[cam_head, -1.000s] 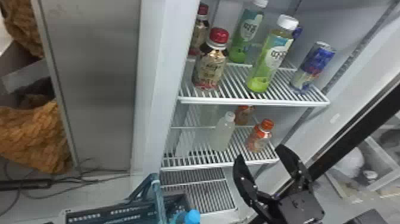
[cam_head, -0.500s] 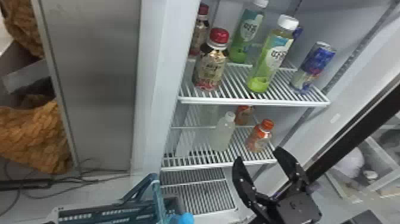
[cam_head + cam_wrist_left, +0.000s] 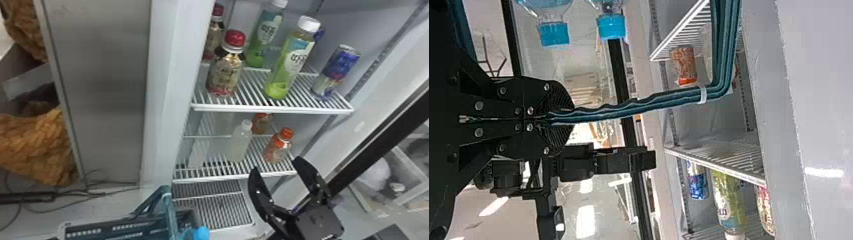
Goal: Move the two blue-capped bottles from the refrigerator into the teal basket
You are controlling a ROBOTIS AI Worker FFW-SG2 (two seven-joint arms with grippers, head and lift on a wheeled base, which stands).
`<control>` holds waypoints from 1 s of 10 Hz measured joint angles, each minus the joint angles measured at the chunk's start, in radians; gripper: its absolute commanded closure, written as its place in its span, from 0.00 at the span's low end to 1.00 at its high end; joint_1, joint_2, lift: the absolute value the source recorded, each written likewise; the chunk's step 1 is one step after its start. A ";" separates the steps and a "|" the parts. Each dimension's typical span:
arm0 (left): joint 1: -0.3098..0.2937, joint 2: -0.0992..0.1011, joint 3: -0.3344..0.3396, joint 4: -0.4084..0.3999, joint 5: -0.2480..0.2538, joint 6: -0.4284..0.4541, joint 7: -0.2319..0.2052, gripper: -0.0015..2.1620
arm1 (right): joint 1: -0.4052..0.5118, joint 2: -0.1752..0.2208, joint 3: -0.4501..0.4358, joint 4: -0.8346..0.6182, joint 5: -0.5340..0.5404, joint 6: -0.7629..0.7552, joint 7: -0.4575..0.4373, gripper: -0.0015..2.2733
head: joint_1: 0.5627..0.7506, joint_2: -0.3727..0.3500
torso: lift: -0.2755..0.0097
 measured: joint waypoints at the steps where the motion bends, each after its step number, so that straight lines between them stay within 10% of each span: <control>1: 0.000 0.000 0.000 0.000 0.000 0.000 0.000 0.54 | 0.000 0.000 0.000 0.001 0.000 0.000 0.000 0.05 | 0.70 0.03 | 0.39; 10: 0.007 0.000 0.002 0.000 0.000 0.004 0.000 0.54 | 0.002 0.000 -0.003 -0.010 0.003 0.032 -0.003 0.05 | 0.70 0.03 | 0.39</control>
